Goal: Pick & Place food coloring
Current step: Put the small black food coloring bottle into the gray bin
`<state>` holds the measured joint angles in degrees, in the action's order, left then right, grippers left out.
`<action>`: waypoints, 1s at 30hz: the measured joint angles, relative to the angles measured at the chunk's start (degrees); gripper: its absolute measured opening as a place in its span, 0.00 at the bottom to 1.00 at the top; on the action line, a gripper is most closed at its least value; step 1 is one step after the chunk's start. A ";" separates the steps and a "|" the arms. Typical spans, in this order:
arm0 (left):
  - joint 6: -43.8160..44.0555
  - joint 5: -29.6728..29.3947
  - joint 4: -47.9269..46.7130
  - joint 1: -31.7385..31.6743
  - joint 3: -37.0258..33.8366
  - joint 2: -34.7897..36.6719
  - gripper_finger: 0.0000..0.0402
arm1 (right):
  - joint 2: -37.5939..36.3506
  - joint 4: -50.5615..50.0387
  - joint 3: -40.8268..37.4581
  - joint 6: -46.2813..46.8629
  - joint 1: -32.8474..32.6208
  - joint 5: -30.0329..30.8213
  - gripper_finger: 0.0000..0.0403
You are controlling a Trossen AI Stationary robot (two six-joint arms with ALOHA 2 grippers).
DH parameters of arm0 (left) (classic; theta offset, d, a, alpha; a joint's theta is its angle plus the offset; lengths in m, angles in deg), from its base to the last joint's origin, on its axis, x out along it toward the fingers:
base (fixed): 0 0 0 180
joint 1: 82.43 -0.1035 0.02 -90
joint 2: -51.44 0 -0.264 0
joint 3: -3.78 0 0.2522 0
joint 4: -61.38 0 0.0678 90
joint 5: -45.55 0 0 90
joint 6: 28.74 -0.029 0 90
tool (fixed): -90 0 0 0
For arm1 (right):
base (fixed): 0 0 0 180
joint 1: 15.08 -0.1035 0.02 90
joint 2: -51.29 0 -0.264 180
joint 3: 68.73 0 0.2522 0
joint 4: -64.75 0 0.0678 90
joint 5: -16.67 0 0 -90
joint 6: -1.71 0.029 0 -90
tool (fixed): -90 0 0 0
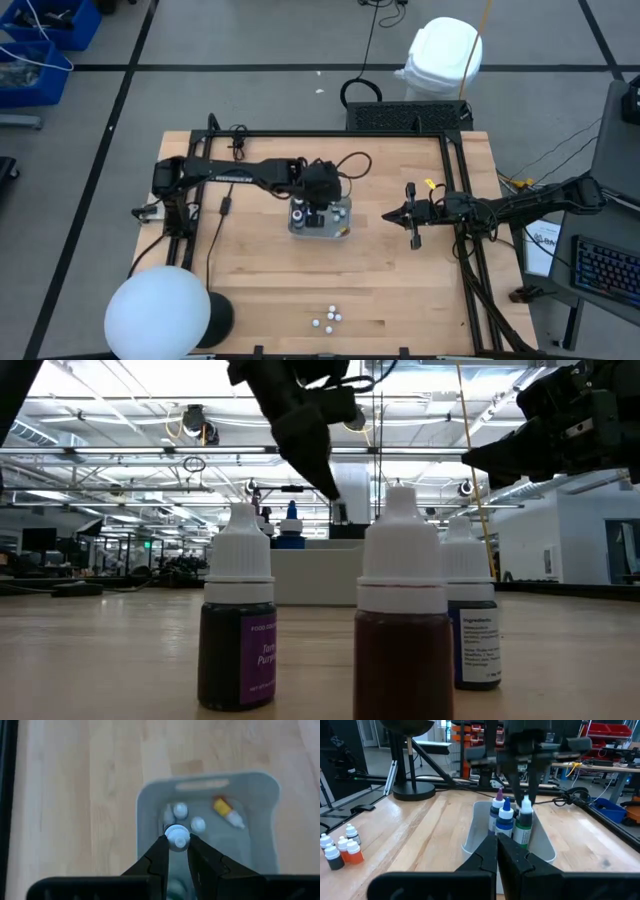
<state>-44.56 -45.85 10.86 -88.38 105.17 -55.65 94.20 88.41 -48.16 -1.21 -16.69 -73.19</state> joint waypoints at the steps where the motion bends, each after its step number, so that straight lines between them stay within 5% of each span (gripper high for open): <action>1: -1.01 0.11 -0.16 0.05 0.01 -0.33 0.16 | 0.01 0.01 0.00 -0.24 0.00 -0.02 0.01; 30: -9.66 0.95 0.96 -1.91 0.01 -9.39 0.16 | 0.22 1.36 0.02 0.17 0.04 0.03 0.01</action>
<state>-54.21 -44.89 11.82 -90.29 105.18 -65.04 94.42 89.77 -48.14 -1.04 -16.65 -73.15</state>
